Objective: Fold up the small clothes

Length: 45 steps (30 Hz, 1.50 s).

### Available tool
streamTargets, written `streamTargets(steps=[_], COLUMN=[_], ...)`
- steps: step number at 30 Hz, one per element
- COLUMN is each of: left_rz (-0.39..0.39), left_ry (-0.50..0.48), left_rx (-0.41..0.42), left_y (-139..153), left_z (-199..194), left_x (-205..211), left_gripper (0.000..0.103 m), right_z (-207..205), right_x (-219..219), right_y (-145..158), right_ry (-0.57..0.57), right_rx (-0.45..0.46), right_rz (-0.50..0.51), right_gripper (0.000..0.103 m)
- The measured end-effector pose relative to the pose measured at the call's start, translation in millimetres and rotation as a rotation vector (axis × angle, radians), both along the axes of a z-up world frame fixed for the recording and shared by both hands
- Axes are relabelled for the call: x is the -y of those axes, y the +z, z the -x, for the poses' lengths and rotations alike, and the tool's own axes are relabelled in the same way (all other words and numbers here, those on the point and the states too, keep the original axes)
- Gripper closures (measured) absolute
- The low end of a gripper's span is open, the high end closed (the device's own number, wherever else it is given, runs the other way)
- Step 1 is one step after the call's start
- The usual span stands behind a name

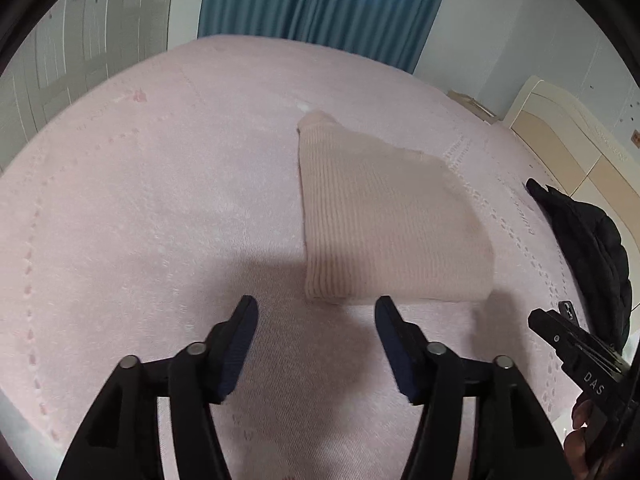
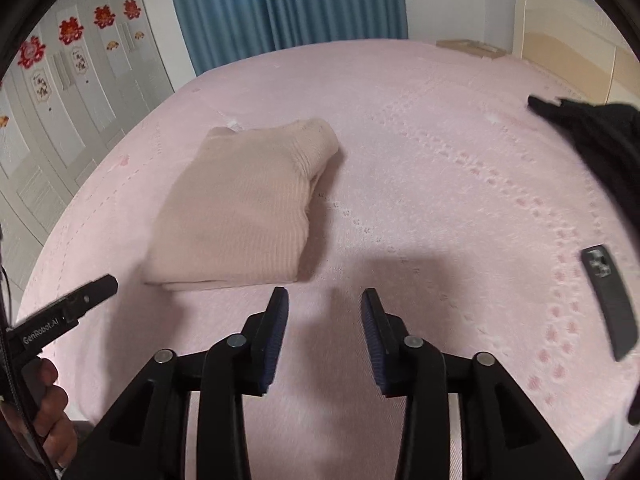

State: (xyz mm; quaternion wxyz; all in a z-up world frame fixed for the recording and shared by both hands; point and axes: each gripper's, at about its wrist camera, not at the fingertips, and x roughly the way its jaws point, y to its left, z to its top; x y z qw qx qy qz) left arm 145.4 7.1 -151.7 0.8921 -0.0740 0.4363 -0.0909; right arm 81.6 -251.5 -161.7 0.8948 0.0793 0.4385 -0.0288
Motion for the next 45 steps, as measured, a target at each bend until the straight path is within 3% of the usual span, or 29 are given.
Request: streamTargets(steps=[6,8,11,22,45], left_rz=[-0.077,-0.099,-0.125,-0.152,-0.144], left_ry=[0.009,0.013,0.022,0.056,0.058], left_rx=[0.089,0.111,0.135,0.185,0.200], left_y=[58.0,75.6,92.9,127.2,138.7], left_z=[36.3,47.3,60.5,98.6,115.0], left_x=[8.4,9.4,8.0,-1.1,0.6], left_gripper=[0.025,0.022,0.018,0.013,0.013], right_z=[34.1,45.7,59.3,98.6,112.9], right_x=[-10.1,-12.6,-12.6,-9.9,-15.4], right_y=[46.4,61.1,82.1,123.8,133.3], right_ry=[0.012,0.008,0.007,-0.023,-0.025], right_rx=[0.043,0.065,0.109,0.138,0.149], right_rz=[0.011,0.028,0.042,0.052,0.064], right_gripper=[0.047,0.027,0.006,0.002,0.002])
